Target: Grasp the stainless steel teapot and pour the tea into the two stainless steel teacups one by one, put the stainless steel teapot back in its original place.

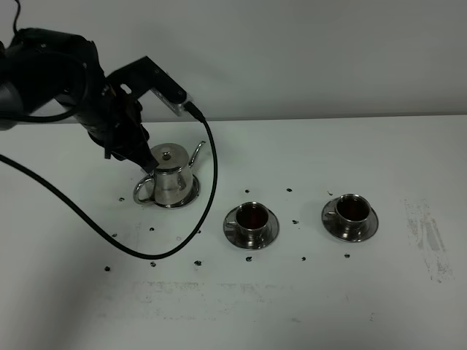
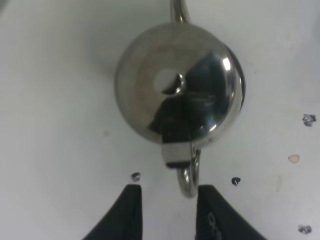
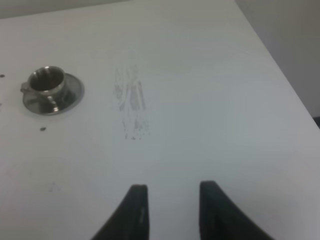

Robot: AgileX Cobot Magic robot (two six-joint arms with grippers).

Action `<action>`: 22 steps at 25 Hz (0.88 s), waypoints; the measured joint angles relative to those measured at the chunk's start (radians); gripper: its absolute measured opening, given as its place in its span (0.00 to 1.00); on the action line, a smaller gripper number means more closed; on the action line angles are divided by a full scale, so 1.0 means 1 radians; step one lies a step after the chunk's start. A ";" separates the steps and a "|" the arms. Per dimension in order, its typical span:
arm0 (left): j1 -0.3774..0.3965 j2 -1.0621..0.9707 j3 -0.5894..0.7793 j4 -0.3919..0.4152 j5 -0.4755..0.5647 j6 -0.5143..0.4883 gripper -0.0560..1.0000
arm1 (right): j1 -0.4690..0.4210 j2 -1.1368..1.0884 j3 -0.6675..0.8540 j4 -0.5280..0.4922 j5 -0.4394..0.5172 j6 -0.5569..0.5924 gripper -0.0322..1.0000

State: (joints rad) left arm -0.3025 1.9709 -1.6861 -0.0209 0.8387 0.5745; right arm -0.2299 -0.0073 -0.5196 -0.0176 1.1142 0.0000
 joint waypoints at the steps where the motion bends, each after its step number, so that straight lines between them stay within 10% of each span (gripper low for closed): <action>1: 0.000 -0.034 0.019 -0.001 0.000 0.000 0.33 | 0.000 0.000 0.000 0.000 0.000 0.000 0.26; 13: 0.153 -0.566 0.438 0.001 -0.014 0.000 0.33 | 0.000 0.000 0.000 0.000 0.000 0.000 0.26; 22: 0.213 -0.842 0.464 0.021 0.094 0.003 0.33 | 0.000 0.000 0.000 0.000 0.000 0.000 0.26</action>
State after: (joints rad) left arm -0.0897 1.1294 -1.2222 0.0000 0.9326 0.5775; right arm -0.2299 -0.0073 -0.5196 -0.0176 1.1142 0.0000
